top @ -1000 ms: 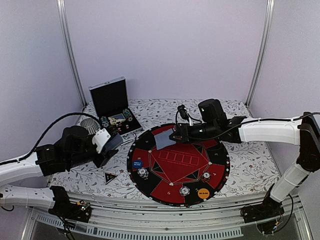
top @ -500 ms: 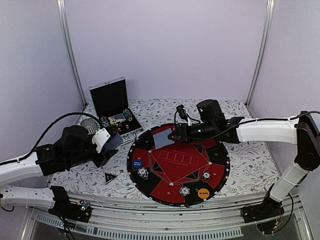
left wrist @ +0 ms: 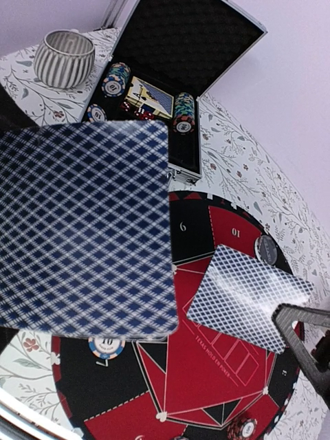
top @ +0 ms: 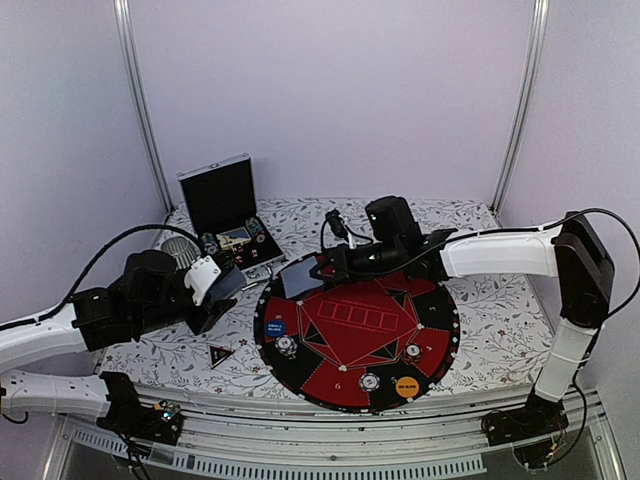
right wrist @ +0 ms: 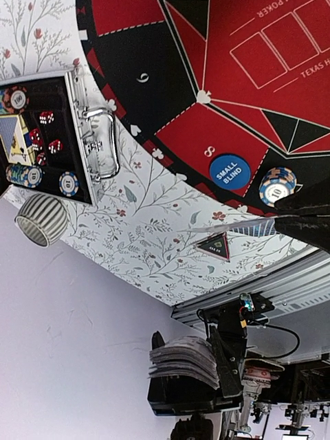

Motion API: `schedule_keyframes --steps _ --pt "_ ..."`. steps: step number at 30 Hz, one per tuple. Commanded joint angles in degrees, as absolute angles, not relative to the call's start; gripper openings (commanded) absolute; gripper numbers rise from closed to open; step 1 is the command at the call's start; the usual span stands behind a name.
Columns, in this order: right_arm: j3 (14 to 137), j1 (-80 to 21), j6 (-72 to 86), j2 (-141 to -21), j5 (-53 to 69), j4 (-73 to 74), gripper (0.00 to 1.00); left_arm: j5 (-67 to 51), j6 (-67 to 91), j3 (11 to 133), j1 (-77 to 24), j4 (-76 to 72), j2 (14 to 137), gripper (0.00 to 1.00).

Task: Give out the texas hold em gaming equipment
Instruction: Distribute the poker card in the big blind area.

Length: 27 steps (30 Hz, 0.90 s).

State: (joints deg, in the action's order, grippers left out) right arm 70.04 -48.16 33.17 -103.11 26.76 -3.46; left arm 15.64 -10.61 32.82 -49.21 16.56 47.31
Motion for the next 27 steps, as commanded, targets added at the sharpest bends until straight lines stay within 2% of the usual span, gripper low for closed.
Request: schedule_keyframes --steps 1,5,9,16,22,27 --pt "74.6 -49.4 32.5 -106.3 29.2 -3.3 0.02 14.6 -10.0 32.2 -48.5 14.6 47.2 0.56" --pt "77.2 -50.4 32.4 -109.3 31.3 -2.8 0.02 14.6 -10.1 32.3 -48.5 14.6 47.2 0.56" --pt "77.1 -50.4 29.7 -107.4 35.0 -0.5 0.02 14.6 -10.1 32.2 -48.4 14.6 46.9 0.56" --pt "74.5 -50.3 13.7 -98.0 38.0 23.0 0.02 13.8 -10.1 32.3 -48.4 14.7 46.6 0.56" --pt "69.7 -50.2 12.6 -88.8 39.7 36.0 0.02 13.4 -10.0 32.3 -48.4 14.7 46.5 0.56" --pt "62.1 -50.3 18.9 -84.9 42.3 33.7 0.02 13.1 -10.0 32.4 -48.3 14.8 46.7 0.56"
